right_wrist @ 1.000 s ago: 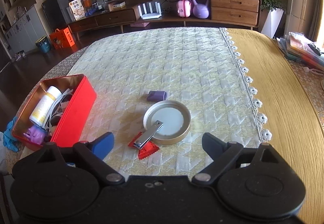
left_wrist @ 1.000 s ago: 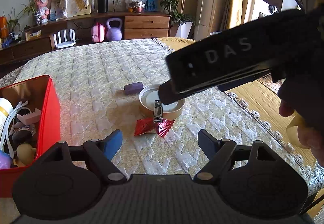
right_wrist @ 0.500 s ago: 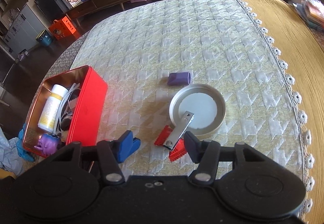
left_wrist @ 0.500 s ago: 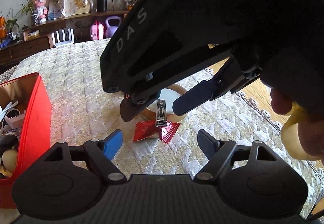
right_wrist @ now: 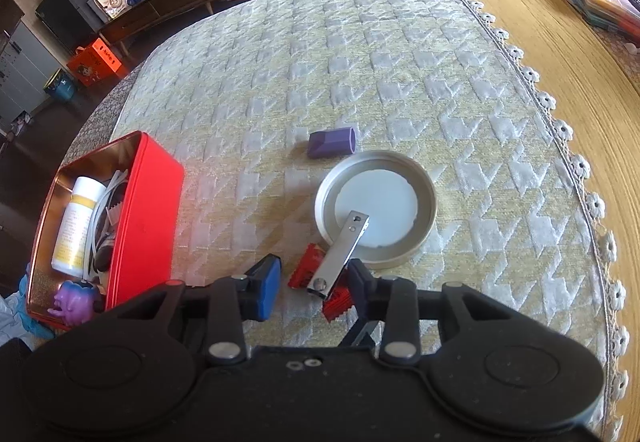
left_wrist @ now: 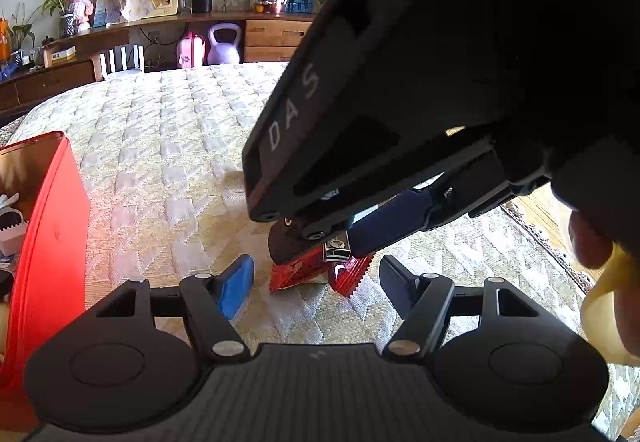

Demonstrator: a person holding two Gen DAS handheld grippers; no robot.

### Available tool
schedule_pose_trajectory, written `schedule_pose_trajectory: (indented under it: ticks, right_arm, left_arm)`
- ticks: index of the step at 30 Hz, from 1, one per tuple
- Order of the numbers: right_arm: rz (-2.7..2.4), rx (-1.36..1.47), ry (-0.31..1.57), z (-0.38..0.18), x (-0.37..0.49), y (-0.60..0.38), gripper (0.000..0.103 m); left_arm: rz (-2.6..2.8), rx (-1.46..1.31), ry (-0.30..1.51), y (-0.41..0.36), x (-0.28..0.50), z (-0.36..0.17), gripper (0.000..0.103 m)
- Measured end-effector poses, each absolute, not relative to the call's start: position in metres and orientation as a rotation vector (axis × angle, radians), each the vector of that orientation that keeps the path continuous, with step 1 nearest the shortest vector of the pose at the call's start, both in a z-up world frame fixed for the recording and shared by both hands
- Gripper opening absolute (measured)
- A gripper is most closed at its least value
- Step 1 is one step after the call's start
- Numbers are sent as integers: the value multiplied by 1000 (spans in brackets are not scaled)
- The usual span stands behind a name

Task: Organize rigid objects
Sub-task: 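Grasp the red wrapper with the left tool while the right tool grasps the metal nail clipper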

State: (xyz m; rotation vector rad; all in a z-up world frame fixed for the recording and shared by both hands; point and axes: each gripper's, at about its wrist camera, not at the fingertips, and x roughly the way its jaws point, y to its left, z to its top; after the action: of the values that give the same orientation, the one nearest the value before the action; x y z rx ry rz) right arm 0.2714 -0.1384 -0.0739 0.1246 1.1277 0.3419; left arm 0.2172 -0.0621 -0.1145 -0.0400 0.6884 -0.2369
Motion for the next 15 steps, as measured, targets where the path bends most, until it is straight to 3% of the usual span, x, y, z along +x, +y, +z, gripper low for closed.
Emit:
schedule_pose_trajectory:
  ticks: [8,11,15]
  right_arm:
    - [319,152,1131,-78,273,-142,19]
    - [314,164,1124,-78,272,-144,12]
    - [310,165,1100,-74,268,-145,12]
  left_arm:
    - [-241,-27,686,-61,222,-115,56]
    - [-244,-9,682,-63,219,-115,47]
    - [-249,7,678,-63,217,-114,43]
